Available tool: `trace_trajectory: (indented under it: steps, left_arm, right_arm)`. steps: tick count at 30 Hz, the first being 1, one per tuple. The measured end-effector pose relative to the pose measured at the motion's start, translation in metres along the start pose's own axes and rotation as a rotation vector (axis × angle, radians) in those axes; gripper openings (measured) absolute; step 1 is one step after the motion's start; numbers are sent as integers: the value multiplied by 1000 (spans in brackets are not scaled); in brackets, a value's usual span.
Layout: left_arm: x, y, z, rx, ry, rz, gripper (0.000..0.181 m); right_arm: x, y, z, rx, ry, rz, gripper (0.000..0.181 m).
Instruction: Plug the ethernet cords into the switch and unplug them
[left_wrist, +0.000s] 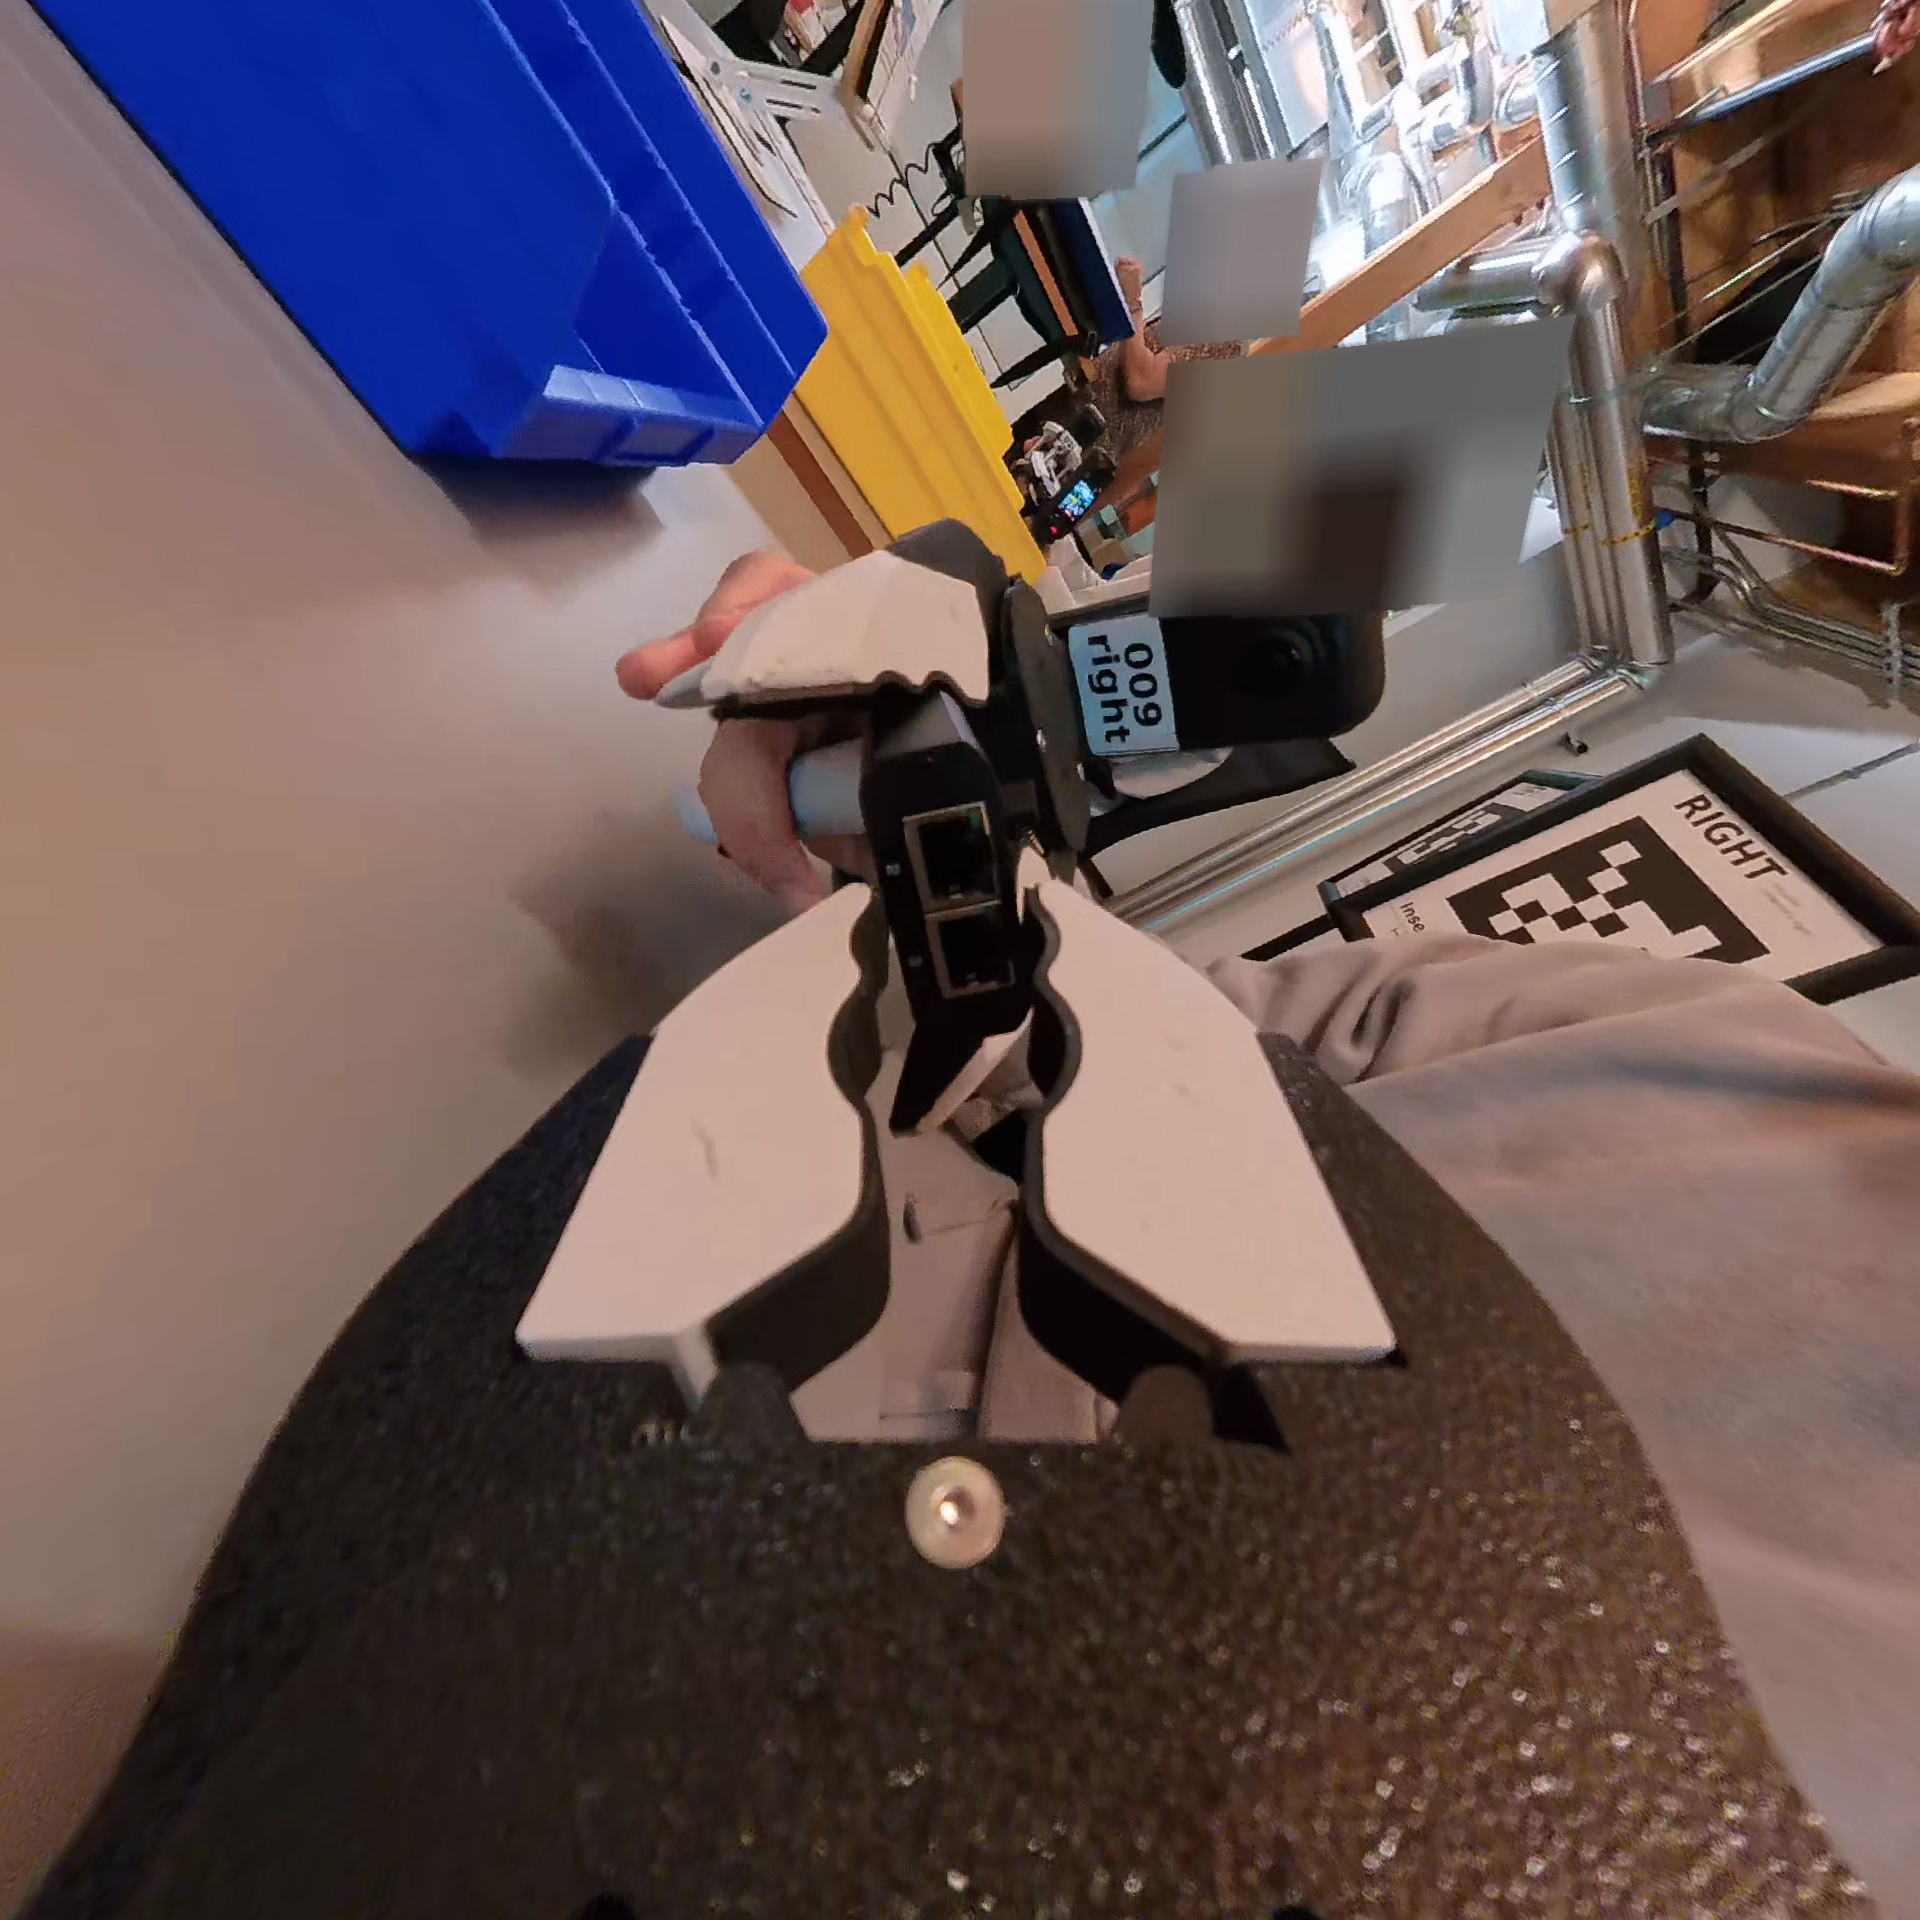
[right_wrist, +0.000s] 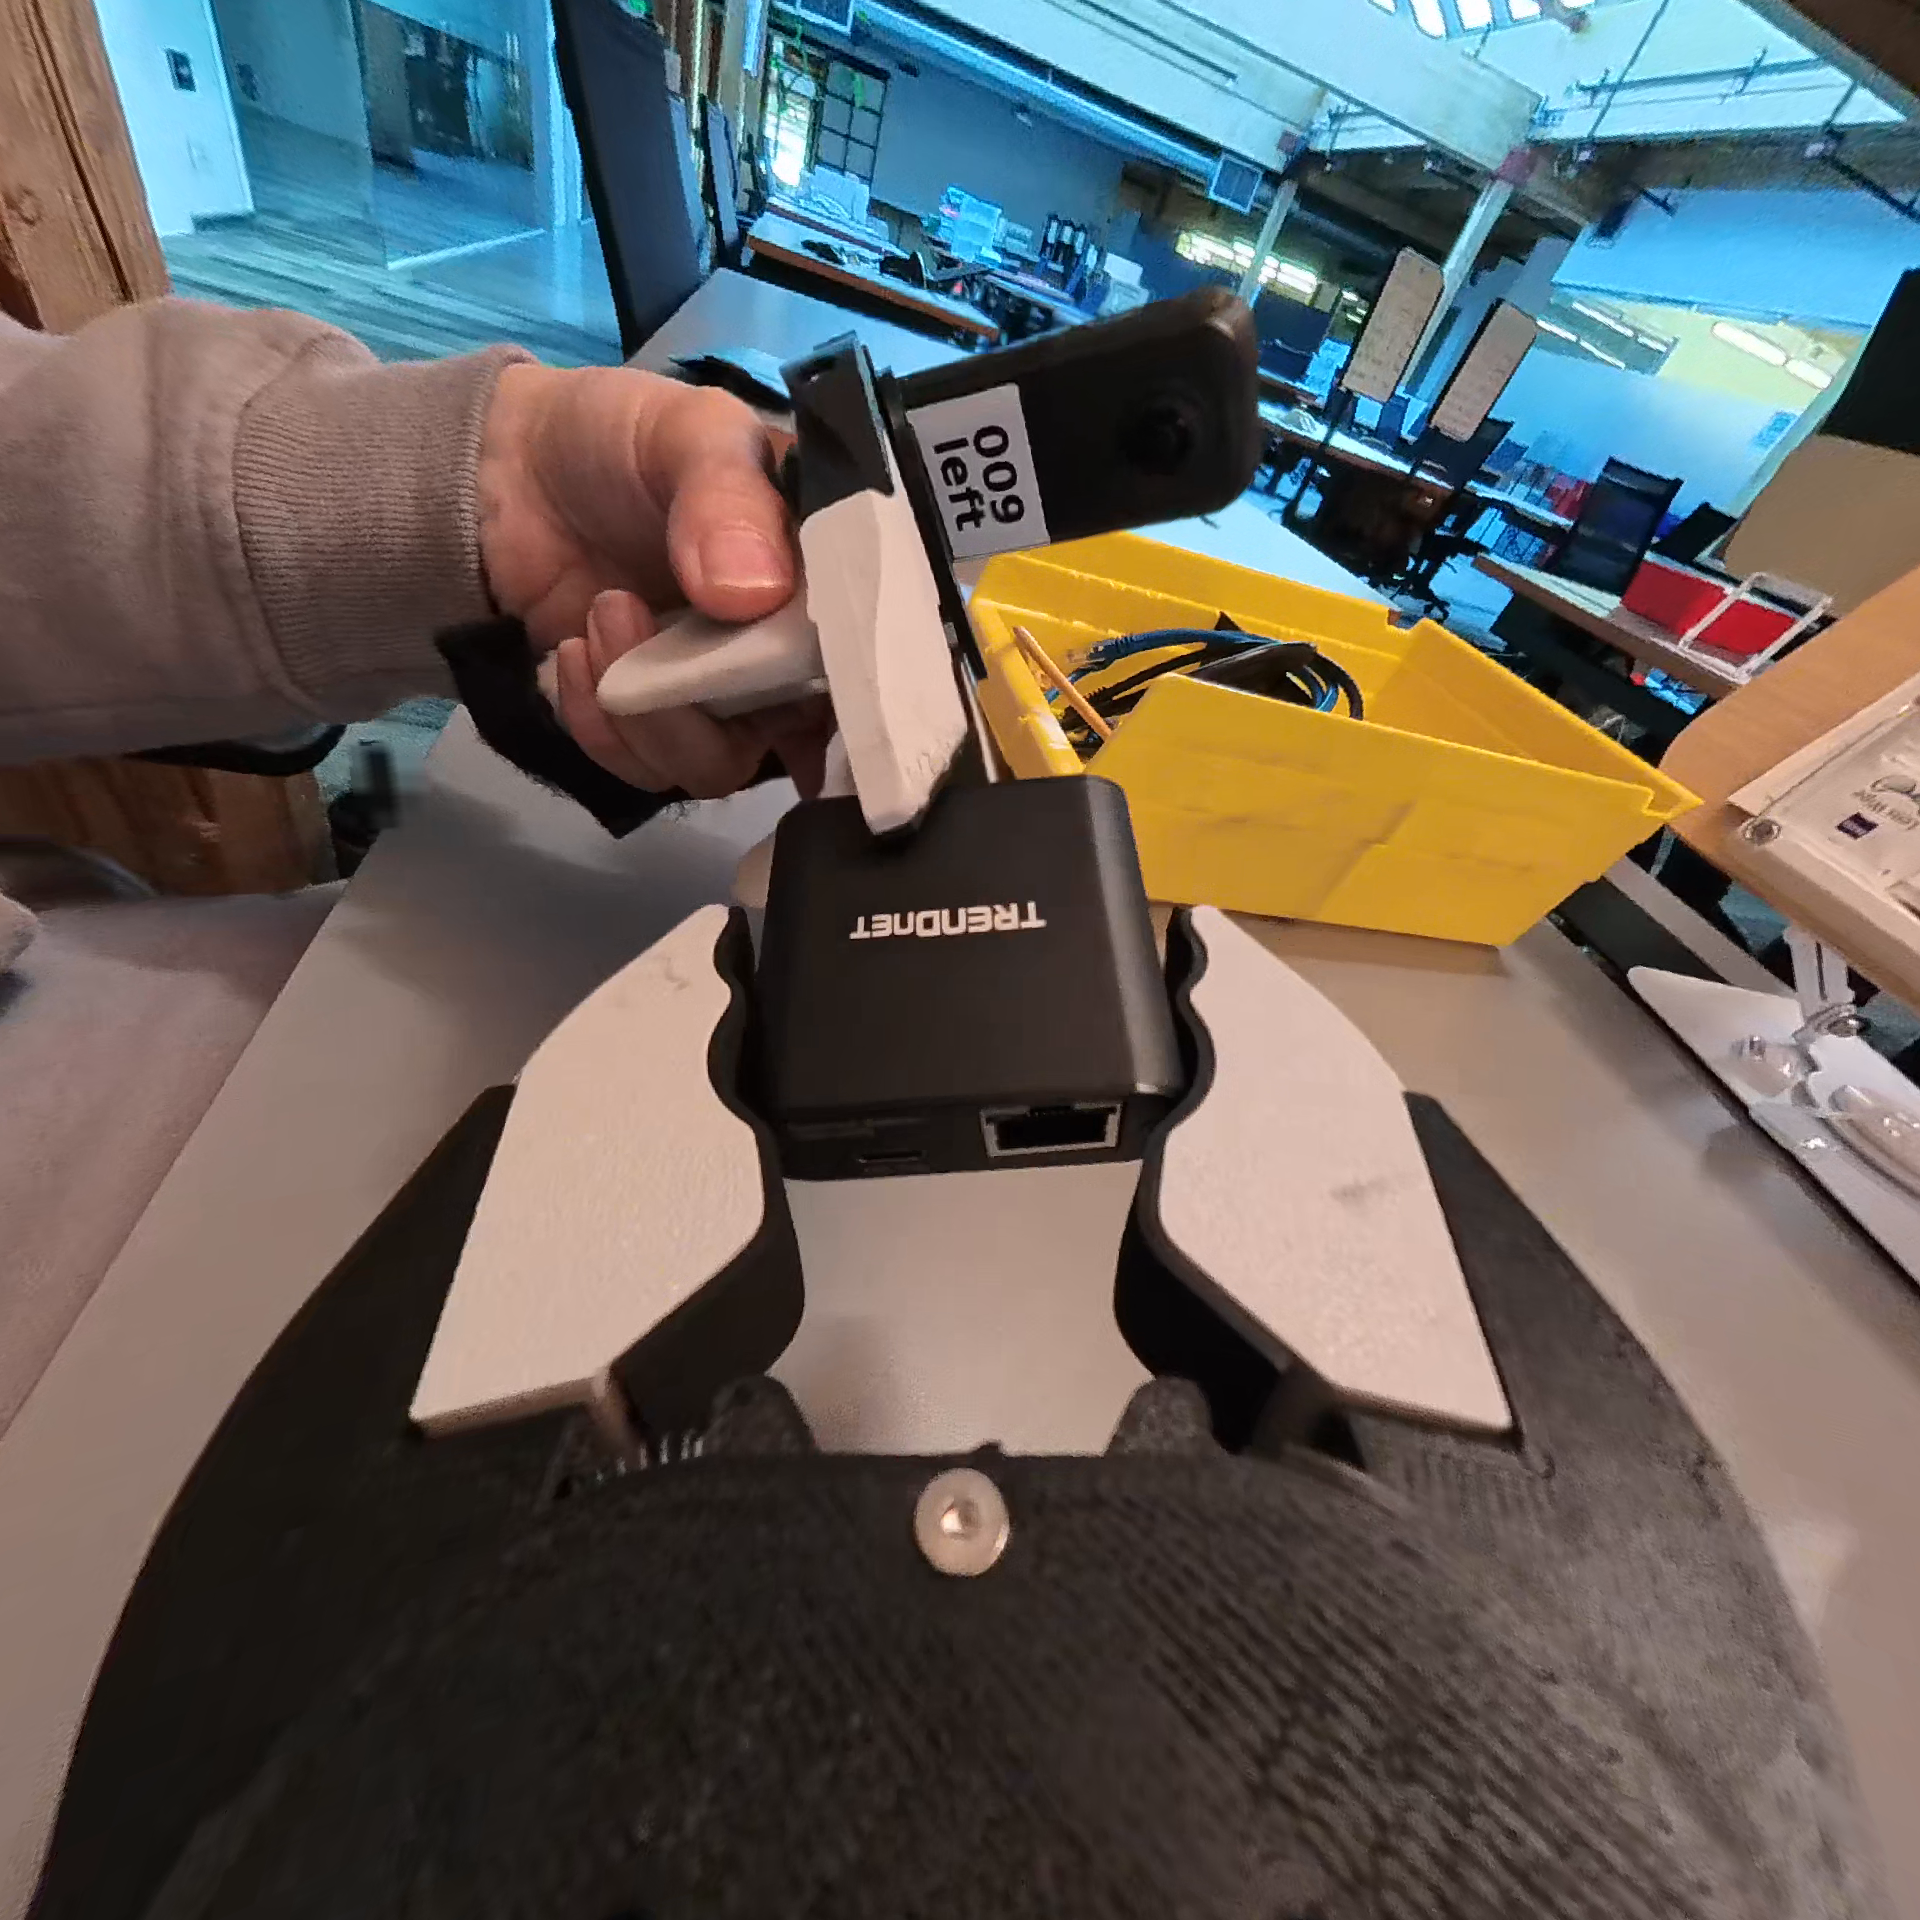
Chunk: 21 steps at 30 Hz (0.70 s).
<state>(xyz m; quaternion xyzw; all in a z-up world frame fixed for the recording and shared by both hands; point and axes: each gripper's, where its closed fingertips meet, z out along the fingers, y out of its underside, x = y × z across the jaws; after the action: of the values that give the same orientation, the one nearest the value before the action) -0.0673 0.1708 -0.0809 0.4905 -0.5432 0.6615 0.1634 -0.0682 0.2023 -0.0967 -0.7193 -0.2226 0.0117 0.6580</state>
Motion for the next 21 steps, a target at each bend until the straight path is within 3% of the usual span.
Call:
trace_trajectory:
  steps: [3,6,8,11,13,16,18,21]
  left_arm:
    - [-3,-5,-2,27,-46,61,27]
    - [-10,-16,-13,51,-205,221,28]
    - [-15,-34,-38,103,-397,368,32]
    - [-33,-62,-110,200,-825,509,39]
    - [-44,-72,-159,223,-1050,507,43]
    - [-68,-76,-200,139,-1201,394,43]
    - [-89,-82,-216,74,-1259,296,46]
    - [-120,-91,-216,-9,-1240,207,46]
  right_arm:
    - [2,0,3,43,-8,103,76]
    - [14,4,0,111,19,238,76]
    - [27,0,-10,178,59,304,76]
    - [43,-2,-23,254,92,393,76]
    - [47,-5,-29,300,96,423,76]
    - [51,-6,-34,337,95,451,76]
    - [52,-7,-36,353,83,462,76]
    - [52,-8,-37,362,75,470,76]
